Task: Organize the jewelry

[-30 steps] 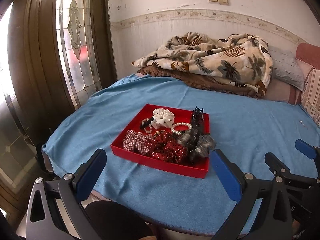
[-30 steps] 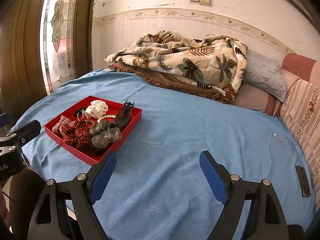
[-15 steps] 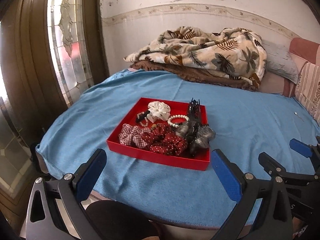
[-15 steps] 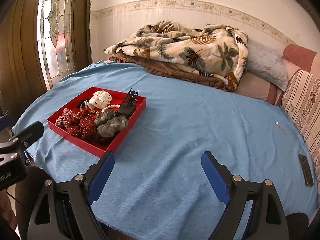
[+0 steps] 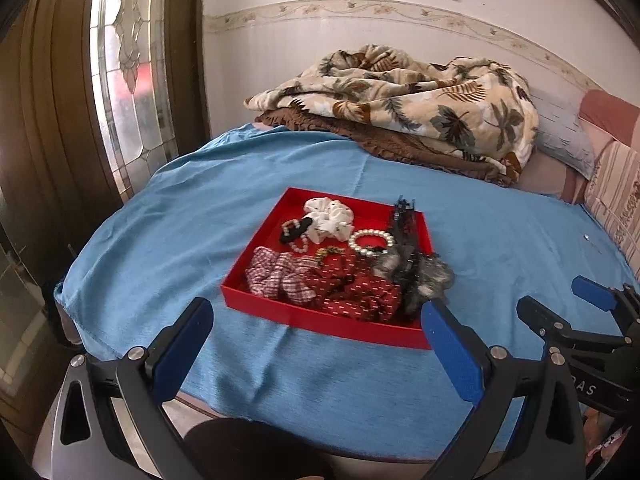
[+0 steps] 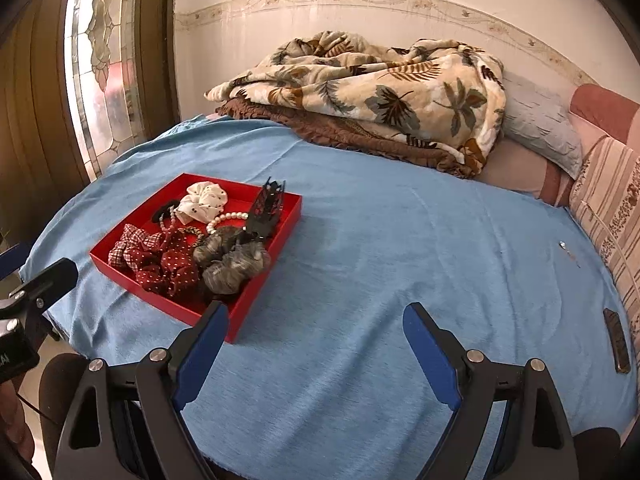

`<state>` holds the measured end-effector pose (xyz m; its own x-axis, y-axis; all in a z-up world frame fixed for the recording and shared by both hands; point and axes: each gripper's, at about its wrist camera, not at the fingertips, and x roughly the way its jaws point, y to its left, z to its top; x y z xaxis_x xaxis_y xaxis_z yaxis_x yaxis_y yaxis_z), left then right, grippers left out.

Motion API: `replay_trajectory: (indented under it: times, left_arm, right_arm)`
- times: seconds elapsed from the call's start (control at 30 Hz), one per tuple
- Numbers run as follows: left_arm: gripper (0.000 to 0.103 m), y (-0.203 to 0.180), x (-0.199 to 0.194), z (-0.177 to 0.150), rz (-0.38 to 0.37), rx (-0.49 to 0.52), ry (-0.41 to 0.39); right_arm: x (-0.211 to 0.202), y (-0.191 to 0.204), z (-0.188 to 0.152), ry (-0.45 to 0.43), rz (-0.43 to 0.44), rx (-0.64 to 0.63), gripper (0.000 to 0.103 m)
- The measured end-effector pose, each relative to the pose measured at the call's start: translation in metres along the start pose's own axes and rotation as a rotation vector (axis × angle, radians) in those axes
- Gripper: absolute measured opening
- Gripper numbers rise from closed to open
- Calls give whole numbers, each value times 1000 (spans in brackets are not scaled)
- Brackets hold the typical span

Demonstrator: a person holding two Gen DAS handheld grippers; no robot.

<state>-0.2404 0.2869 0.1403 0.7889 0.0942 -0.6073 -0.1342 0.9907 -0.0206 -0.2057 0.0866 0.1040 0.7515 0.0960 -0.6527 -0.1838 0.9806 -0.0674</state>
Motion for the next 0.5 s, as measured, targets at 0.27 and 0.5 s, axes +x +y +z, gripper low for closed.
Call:
replay_trajectory:
  times: [0.27,0.5]
  left_arm:
    - [103,26,15,-1,6,-59,36]
    - [103,21,22,-4,12,-36,50]
  right_arm:
    - [15,24,8,18,11,-36,92]
    - [22,29,9,20,1,-42,92]
